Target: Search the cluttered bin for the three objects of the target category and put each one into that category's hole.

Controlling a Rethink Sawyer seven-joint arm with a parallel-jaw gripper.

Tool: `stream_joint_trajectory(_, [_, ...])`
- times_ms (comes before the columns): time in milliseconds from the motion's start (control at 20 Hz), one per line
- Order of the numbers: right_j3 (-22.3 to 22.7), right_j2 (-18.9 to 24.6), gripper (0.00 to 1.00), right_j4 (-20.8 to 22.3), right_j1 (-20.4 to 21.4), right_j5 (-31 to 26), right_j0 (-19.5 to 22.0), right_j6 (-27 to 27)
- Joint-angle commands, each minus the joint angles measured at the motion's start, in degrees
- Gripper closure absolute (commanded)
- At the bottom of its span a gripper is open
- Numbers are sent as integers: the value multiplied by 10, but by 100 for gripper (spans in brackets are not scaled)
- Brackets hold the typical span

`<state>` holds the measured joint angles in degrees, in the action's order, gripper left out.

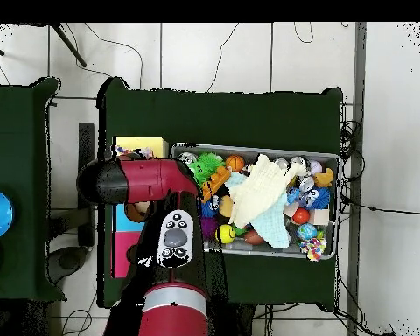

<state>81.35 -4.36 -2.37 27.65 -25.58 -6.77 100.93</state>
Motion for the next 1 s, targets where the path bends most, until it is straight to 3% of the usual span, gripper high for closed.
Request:
stream_joint_trajectory(50, [-18,2,100,-11,-54,0,-2,111])
stream_joint_trajectory(150, [-27,-2,100,-11,-62,-19,-3,109])
stream_joint_trajectory(800, [18,12,100,-6,-76,3,-4,102])
stream_joint_trajectory(1000, [11,8,100,0,-91,6,-11,98])
